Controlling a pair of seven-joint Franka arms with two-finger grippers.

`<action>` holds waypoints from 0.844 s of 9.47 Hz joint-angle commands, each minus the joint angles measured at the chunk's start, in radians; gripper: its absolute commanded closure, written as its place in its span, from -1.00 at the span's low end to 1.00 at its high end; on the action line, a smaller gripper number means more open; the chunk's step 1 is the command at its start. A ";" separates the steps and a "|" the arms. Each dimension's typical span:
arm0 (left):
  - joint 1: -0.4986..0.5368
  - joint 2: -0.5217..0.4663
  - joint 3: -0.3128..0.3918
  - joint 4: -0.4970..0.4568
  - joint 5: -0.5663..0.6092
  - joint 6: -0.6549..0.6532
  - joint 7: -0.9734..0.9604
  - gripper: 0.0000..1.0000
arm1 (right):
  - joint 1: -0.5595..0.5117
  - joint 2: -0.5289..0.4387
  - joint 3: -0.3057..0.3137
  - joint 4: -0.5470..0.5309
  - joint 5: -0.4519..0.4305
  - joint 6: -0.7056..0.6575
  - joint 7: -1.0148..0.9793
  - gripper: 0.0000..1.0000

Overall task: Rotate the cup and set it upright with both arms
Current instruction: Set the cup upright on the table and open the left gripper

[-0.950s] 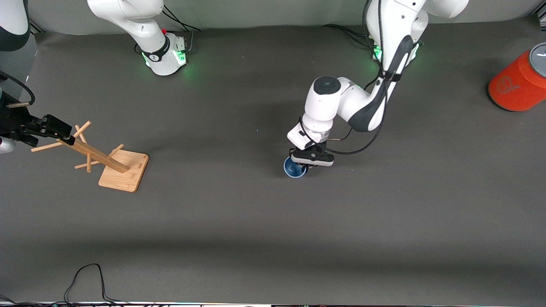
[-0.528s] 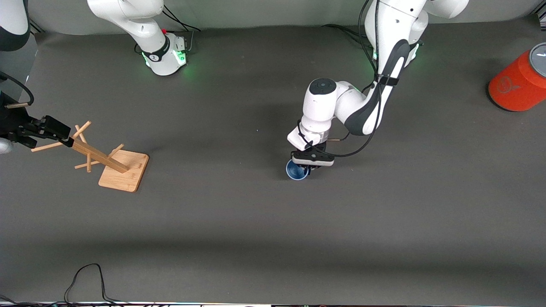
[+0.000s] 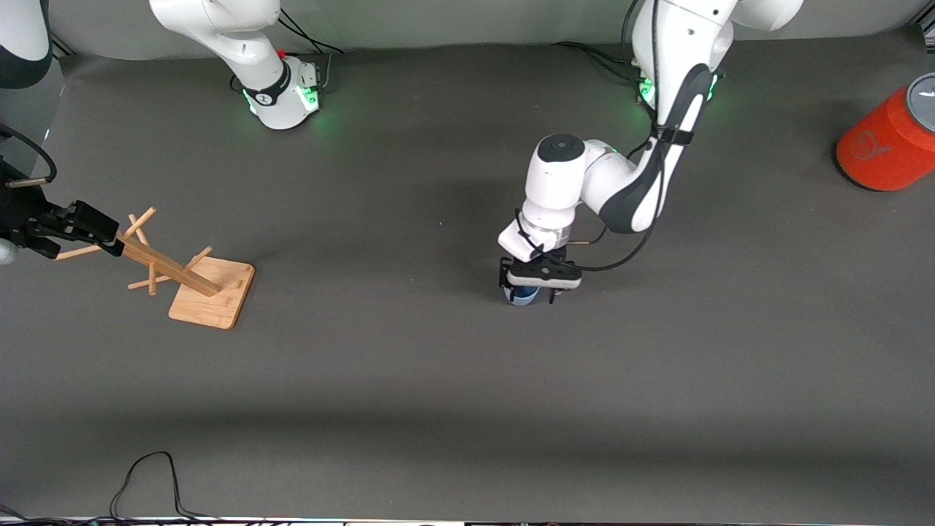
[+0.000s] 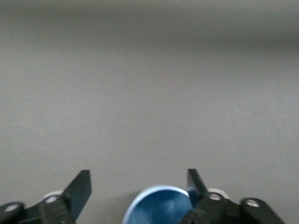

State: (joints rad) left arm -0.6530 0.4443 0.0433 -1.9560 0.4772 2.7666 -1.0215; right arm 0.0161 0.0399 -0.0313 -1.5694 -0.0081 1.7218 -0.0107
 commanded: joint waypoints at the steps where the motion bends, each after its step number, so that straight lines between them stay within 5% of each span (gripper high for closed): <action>1: 0.012 -0.062 -0.010 -0.001 0.012 -0.099 -0.015 -1.00 | 0.002 0.002 -0.007 0.002 0.017 0.009 -0.017 -1.00; 3: 0.019 -0.087 -0.011 0.046 -0.119 -0.230 0.135 -1.00 | 0.002 0.002 -0.007 0.000 0.017 0.009 -0.015 -1.00; 5: 0.032 -0.092 0.003 0.212 -0.340 -0.481 0.398 -1.00 | 0.002 0.002 -0.007 0.000 0.017 0.013 -0.015 -1.00; 8: 0.171 -0.090 0.000 0.448 -0.432 -0.804 0.559 -1.00 | 0.002 0.002 -0.009 0.000 0.017 0.013 -0.015 -1.00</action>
State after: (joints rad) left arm -0.5359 0.3453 0.0505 -1.5957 0.1004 2.0635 -0.5598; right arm 0.0159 0.0413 -0.0319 -1.5708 -0.0081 1.7255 -0.0108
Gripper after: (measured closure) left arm 0.000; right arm 0.000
